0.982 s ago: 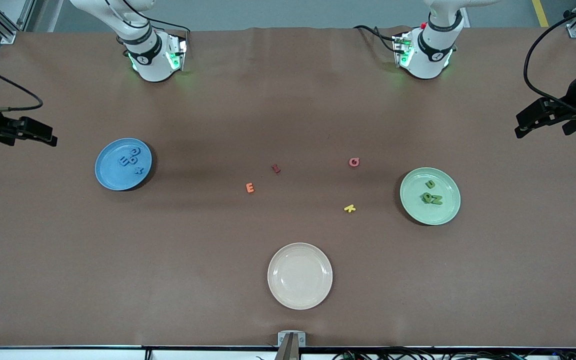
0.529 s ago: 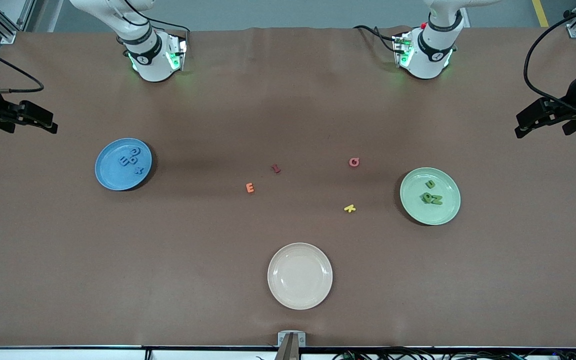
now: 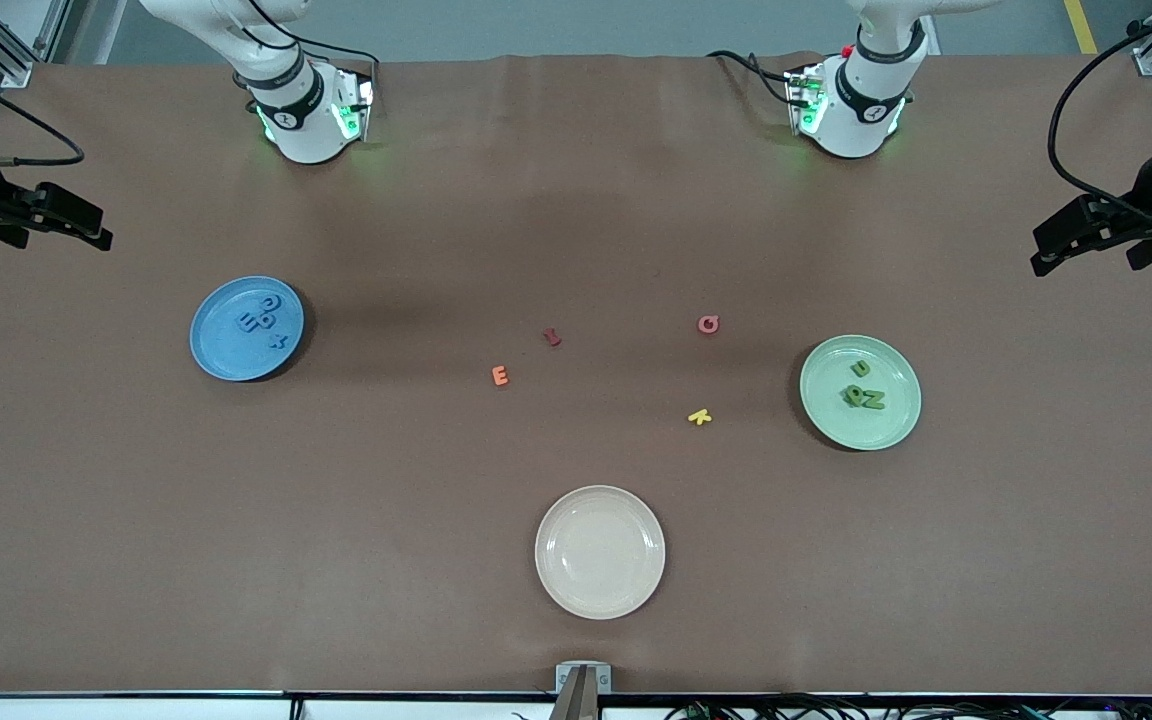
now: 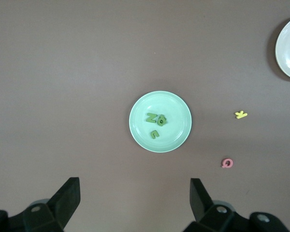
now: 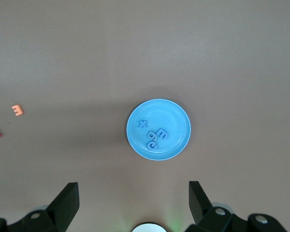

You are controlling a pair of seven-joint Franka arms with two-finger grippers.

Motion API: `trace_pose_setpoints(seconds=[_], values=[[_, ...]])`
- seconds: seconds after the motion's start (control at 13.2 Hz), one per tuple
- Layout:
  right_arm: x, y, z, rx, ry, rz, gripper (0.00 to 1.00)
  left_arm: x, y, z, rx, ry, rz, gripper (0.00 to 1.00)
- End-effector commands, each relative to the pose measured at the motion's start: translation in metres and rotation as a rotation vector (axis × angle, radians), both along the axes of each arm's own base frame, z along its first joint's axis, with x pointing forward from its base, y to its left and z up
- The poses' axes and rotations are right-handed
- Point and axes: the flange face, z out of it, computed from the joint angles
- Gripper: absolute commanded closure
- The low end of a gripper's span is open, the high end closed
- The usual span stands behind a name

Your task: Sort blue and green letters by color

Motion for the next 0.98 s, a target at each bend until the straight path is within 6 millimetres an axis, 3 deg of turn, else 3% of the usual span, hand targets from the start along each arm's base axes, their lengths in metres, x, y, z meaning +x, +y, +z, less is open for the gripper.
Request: trace_pose_setpoints(seconds=[0.0,0.91], values=[[-0.0109,-0.0026,0.0075,-0.008,-0.023,-0.014,0.0,-0.0071,-0.0006,0.0059,0.024,0.008,-0.013,0.0],[-0.0046,-0.0084,0.0096,0.006,-0.072,-0.012,0.0,-0.0043,0.0006,0.0111,0.06,-0.006,-0.014,0.0]])
